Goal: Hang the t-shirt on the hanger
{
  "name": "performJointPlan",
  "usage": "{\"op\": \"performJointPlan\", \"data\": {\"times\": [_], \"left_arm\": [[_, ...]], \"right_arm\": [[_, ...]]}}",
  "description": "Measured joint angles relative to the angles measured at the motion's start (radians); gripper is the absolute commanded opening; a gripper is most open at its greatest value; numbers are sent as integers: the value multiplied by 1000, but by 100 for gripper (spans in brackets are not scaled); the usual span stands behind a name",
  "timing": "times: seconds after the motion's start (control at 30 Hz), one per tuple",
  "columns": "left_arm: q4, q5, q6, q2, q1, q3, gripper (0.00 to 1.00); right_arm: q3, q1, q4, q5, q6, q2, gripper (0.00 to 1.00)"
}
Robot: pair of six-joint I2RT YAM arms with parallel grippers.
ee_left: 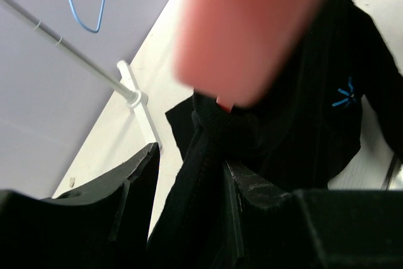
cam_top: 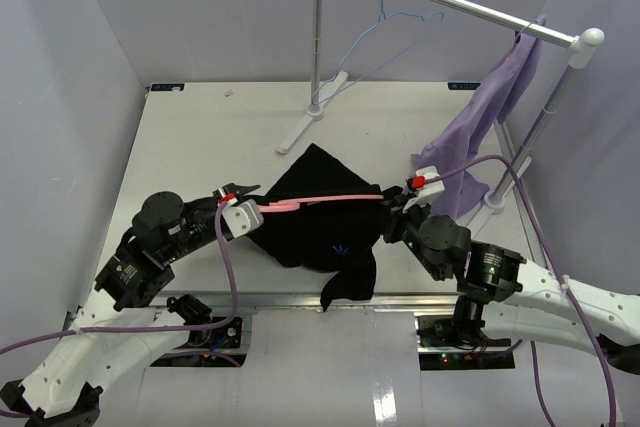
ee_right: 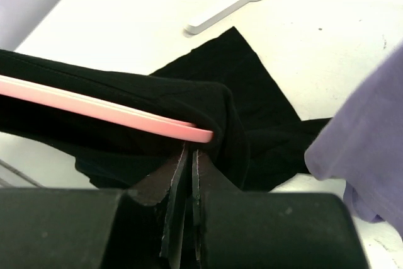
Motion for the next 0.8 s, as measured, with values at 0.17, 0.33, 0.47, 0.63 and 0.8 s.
{"op": "performJointPlan", "data": {"times": [0.17, 0.33, 0.47, 0.63, 0.8], "left_arm": [[-25, -78, -18, 14, -1, 21, 0], [-65, -134, -21, 40, -4, 21, 0], [-81, -179, -21, 93, -4, 21, 0], [-86, -169, -26, 113, -4, 21, 0], [-88, -43, -49, 115, -3, 21, 0]], "right_arm": [[41, 2, -33, 8, 1, 63, 8], [94, 10, -25, -10, -23, 65, 8], [194, 13, -21, -28, -66, 114, 8], [226, 14, 2, -77, -123, 143, 8], [227, 14, -15, -233, -143, 192, 32]]}}
